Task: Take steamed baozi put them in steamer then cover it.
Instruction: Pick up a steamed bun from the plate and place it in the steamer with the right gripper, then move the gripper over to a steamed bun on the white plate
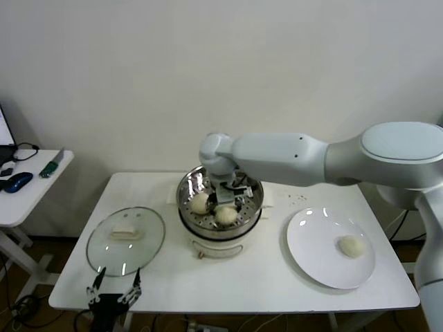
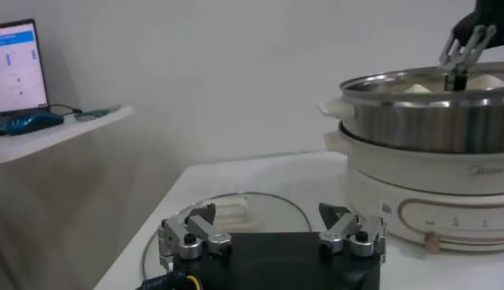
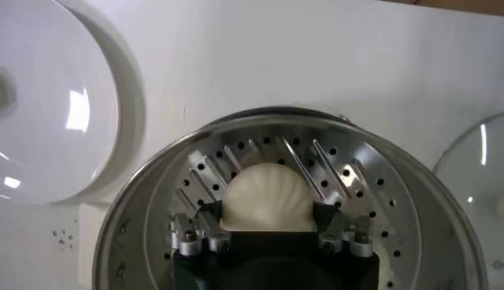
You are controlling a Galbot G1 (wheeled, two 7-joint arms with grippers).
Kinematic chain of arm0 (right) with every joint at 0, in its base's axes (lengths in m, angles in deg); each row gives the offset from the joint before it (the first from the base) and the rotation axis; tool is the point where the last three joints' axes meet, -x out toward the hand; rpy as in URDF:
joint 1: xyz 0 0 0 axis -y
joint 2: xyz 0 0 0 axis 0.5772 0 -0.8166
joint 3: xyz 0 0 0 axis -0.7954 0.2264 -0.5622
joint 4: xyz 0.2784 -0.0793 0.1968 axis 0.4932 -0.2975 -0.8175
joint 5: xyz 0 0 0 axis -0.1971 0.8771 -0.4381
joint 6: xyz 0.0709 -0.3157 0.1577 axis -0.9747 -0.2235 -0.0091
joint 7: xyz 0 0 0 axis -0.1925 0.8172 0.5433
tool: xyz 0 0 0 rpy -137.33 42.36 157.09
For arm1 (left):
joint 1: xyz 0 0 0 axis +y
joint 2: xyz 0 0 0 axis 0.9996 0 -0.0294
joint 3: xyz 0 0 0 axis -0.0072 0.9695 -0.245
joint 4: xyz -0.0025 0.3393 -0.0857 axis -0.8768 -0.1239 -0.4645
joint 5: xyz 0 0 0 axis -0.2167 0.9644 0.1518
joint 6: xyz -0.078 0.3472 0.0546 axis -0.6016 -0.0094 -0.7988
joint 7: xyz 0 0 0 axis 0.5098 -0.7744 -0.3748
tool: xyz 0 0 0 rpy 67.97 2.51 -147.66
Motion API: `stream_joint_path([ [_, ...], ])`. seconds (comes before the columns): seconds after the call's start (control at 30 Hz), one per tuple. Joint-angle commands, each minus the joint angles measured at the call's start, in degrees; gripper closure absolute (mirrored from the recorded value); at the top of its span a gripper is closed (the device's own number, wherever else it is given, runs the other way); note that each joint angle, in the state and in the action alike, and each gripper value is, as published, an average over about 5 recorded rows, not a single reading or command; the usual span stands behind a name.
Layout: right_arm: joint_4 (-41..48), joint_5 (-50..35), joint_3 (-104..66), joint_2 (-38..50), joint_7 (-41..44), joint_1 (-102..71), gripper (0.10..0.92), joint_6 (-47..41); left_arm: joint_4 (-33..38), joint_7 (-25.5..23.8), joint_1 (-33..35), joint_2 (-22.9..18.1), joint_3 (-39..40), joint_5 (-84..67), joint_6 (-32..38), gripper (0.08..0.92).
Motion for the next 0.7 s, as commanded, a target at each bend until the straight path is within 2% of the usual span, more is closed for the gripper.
stream_joint_path([
  [0.03,-0.23,-0.37,0.42,-0.75,0.91,-1.13,0.261,-0.22,-0.44,0.03,-0.03,0.01,-0.01,-0.31,0.06,0.177],
  [0.17,0.05,1.12,-0.35,-0.63,1.24,-1.62,0.213,-0.18,-0.34,0.02,-0.06,-0.06,0.13,-0.3,0.03,0.177],
  [0.37,1.19,4.46,-3.94,-0.19,2.23,-2.6,0.203,2.01,-0.49,-0.1,0.14,-0.07,0.22,0.02,0.21,0.177],
  [0.57,0.92,2.95,-5.48,2.65,1.76,0.03,0.203,1.47,-0.87,-0.07,0.29,-0.14,0.38,0.65,0.45,0.177],
  [0.7,0.6,-1.0,-5.06,6.13,1.69,2.86,0.203,-0.51,-0.84,-0.08,0.16,-0.04,0.44,0.79,0.44,0.177],
])
